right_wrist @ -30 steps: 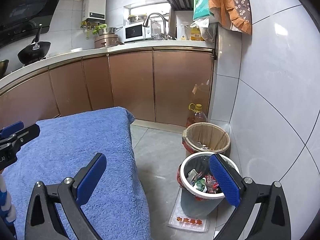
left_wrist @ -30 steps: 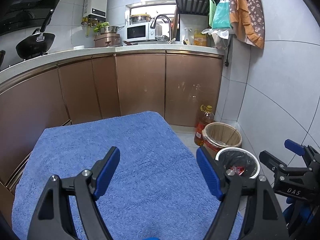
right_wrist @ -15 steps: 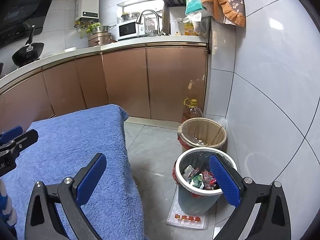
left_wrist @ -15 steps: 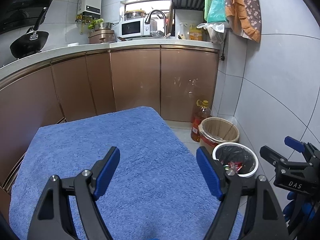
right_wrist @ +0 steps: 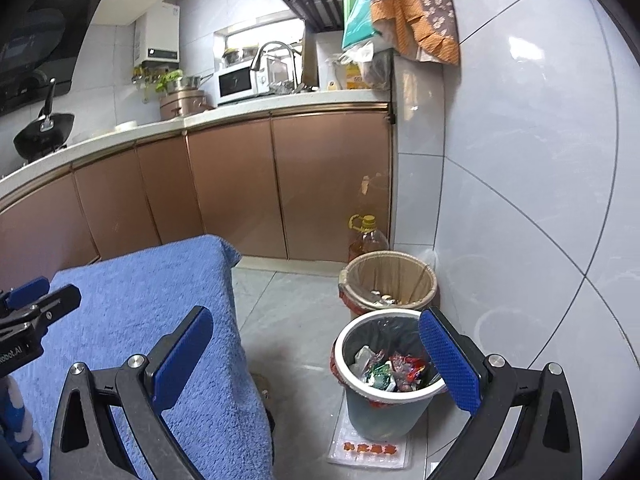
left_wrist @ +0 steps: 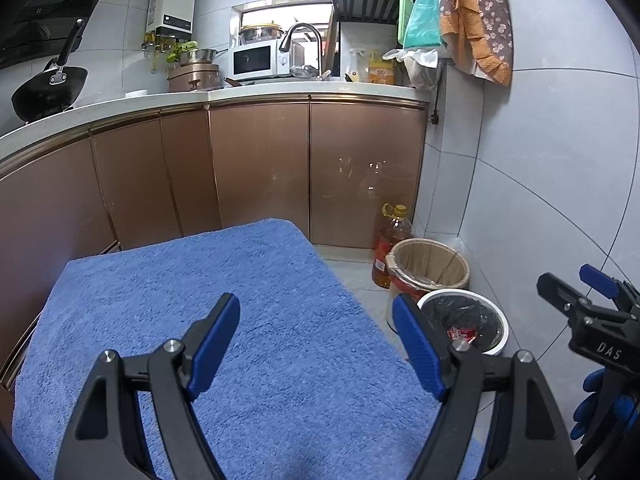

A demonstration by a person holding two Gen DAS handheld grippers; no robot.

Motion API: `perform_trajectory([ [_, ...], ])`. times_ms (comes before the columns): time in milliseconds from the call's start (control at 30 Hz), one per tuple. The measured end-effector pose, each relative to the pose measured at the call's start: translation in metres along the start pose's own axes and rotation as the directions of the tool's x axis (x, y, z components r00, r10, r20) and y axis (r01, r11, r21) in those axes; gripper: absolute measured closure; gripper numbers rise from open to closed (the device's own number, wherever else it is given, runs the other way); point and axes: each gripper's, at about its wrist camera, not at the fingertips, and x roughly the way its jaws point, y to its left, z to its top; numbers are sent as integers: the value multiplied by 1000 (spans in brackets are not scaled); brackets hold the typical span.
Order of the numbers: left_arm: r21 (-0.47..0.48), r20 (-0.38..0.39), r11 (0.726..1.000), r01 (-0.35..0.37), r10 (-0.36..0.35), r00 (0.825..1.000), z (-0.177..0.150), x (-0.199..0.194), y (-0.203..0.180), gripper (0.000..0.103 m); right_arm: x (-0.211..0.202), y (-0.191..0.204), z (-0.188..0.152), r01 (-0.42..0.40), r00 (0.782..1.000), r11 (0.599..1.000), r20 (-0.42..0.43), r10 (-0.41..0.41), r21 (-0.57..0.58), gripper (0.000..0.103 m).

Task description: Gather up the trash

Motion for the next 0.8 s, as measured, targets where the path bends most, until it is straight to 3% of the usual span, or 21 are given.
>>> perform_trajectory([
  [800, -12, 10, 1000, -24, 24, 1000, -2, -1, 4, 25, 8, 1, -2, -12, 1000, 1000, -22, 12, -10, 0],
])
